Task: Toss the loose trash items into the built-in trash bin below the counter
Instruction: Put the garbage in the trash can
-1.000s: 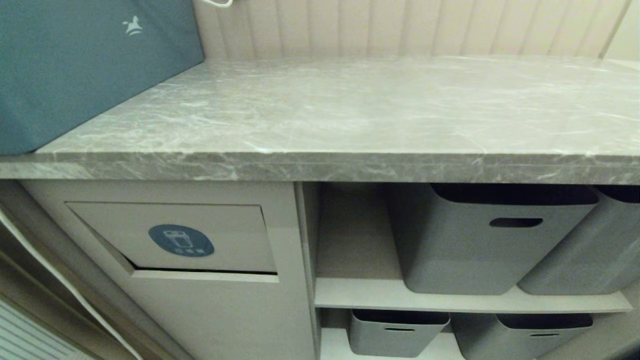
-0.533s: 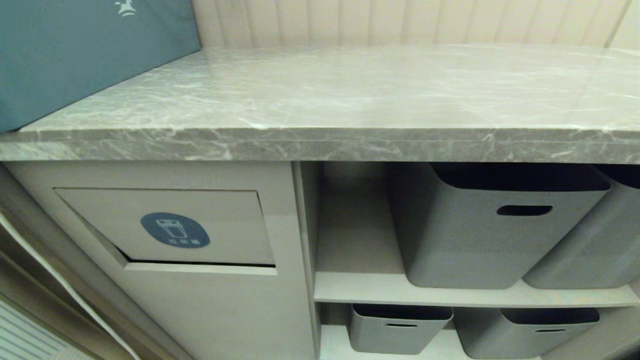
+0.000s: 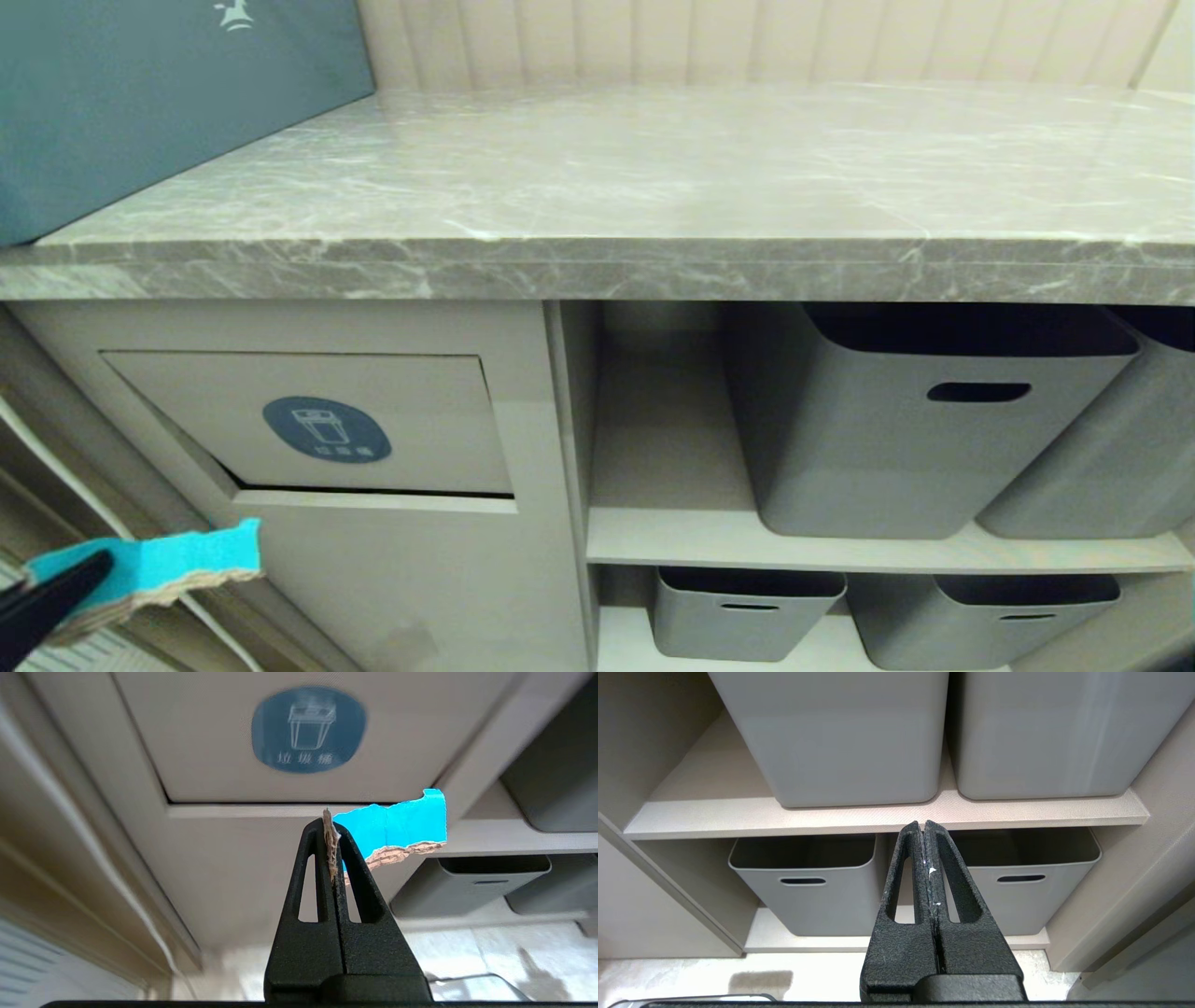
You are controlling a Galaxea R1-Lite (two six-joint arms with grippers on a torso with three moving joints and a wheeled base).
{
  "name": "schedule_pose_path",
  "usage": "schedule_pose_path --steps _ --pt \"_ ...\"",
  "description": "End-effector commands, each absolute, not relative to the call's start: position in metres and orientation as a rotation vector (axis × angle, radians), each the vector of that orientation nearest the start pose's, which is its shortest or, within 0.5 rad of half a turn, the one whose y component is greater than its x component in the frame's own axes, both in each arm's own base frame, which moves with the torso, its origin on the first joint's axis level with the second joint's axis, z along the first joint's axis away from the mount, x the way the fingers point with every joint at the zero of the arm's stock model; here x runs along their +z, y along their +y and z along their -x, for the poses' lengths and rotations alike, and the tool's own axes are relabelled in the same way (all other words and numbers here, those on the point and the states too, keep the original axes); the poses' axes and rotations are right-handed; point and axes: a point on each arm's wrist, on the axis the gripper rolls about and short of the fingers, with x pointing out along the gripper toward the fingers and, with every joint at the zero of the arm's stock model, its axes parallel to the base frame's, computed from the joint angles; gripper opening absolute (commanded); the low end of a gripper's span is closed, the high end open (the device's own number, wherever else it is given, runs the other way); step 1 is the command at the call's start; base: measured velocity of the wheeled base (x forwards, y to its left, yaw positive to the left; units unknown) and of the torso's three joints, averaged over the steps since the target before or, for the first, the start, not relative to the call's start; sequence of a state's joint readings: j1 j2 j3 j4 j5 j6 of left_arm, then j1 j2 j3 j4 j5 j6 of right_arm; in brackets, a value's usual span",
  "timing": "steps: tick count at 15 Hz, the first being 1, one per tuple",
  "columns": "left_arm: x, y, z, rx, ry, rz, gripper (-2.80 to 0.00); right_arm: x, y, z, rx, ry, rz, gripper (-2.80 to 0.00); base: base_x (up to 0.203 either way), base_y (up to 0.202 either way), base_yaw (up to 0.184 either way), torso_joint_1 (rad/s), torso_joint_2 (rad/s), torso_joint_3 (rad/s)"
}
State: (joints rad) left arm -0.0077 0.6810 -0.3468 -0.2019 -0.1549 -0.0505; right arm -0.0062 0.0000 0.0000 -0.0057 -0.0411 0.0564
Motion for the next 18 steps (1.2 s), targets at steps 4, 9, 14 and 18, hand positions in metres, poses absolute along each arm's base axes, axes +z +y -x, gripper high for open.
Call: schedule_pose_path --steps 4,9,14,18 --pt "0.153 -0.004 -0.117 -0.136 0.398 0.150 -2.80 0.076 -0.001 0.023 -0.047 -0.006 -0.057 -2.80 0.000 0.000 0.000 0.000 0.00 0.000" --pt "0.141 -0.001 -0.155 -0.101 0.362 0.229 -2.80 0.076 -0.001 0.023 -0.047 -0.006 -0.057 -2.80 0.000 0.000 0.000 0.000 0.00 0.000" --pt "0.115 0.002 -0.194 -0.083 0.362 0.285 -2.80 0.076 -0.001 0.023 -0.047 -0.006 -0.057 -2.80 0.000 0.000 0.000 0.000 0.00 0.000" --pt "0.107 0.002 -0.232 -0.102 0.286 0.328 -2.80 0.076 -0.001 0.023 -0.047 -0.006 -0.057 -2.80 0.000 0.000 0.000 0.000 0.00 0.000"
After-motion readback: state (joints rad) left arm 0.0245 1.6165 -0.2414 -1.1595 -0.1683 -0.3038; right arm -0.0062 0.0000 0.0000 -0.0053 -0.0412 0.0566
